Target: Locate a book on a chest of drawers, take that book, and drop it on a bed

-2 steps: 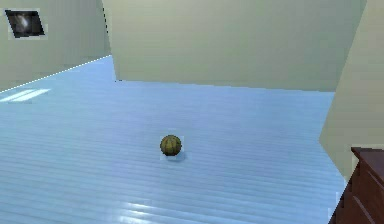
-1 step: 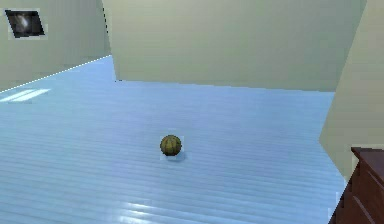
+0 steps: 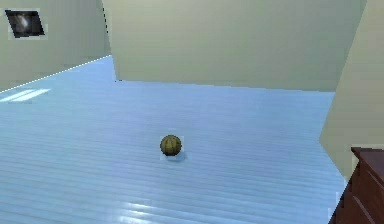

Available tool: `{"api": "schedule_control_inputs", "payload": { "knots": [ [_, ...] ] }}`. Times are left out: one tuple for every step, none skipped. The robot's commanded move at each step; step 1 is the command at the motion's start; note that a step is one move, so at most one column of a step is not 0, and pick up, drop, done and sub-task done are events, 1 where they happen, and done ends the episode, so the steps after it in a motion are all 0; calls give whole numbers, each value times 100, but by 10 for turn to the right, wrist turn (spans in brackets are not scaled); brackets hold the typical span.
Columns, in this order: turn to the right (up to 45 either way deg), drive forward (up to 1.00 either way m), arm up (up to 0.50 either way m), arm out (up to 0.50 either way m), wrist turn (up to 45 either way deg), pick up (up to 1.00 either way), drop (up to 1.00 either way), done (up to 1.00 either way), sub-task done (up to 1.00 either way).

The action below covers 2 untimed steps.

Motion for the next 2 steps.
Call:
{"api": "schedule_control_inputs", "payload": {
  "knots": [
    [0,0,2,0,0,0,0,0,0],
    [0,0,0,0,-450,0,0,0,0]
  ]
}}
